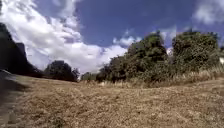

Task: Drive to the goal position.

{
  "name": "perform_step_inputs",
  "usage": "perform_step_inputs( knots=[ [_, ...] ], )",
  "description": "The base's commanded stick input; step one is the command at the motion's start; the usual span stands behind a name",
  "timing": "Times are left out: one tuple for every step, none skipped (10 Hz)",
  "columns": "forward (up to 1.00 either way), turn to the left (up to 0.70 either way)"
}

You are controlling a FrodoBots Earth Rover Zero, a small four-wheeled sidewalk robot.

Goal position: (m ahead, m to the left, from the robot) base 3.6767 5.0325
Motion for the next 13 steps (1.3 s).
perform_step_inputs(
  knots=[
    [0.70, 0.00],
    [0.70, 0.00],
    [0.70, 0.00],
    [0.70, 0.00],
    [0.70, 0.00],
    [0.70, 0.00],
    [0.70, 0.00],
    [0.70, 0.00],
    [0.70, 0.00],
    [0.70, 0.00],
    [0.70, 0.00],
    [0.70, 0.00],
    [0.70, 0.00]
  ],
)
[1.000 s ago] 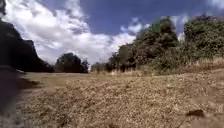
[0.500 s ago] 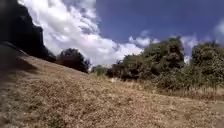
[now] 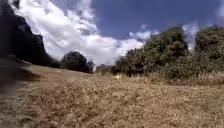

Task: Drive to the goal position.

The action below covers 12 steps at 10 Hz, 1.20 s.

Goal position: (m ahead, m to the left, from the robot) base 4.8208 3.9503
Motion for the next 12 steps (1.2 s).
perform_step_inputs(
  knots=[
    [0.70, 0.00],
    [0.70, 0.00],
    [0.70, 0.00],
    [0.70, 0.00],
    [0.70, 0.00],
    [0.70, 0.00],
    [0.70, 0.00],
    [0.70, 0.00],
    [0.70, 0.00],
    [0.70, 0.00],
    [0.70, 0.00],
    [0.70, 0.00]
  ],
)
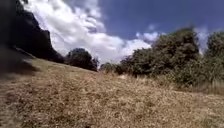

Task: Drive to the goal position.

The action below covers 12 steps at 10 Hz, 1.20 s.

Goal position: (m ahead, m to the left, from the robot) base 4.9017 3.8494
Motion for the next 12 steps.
perform_step_inputs(
  knots=[
    [0.70, 0.00],
    [0.70, 0.00],
    [0.70, 0.00],
    [0.70, 0.00],
    [0.70, 0.00],
    [0.70, 0.00],
    [0.70, 0.00],
    [0.70, 0.00],
    [0.70, 0.00],
    [0.70, 0.00],
    [0.70, 0.00],
    [0.70, 0.00]
  ],
)
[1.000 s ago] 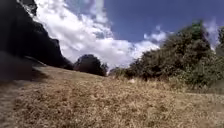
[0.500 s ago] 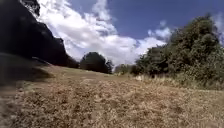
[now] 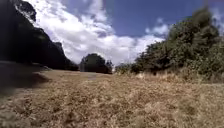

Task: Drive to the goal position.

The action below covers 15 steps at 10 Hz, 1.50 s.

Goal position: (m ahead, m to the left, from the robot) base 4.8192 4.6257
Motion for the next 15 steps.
perform_step_inputs(
  knots=[
    [0.70, 0.00],
    [0.70, 0.00],
    [0.70, 0.00],
    [0.70, 0.00],
    [0.70, 0.00],
    [0.70, 0.00],
    [0.70, 0.00],
    [0.70, 0.00],
    [0.70, 0.00],
    [0.70, 0.00],
    [0.70, 0.00],
    [0.70, 0.00],
    [0.70, 0.00],
    [0.70, 0.00],
    [0.70, 0.00]
  ],
)
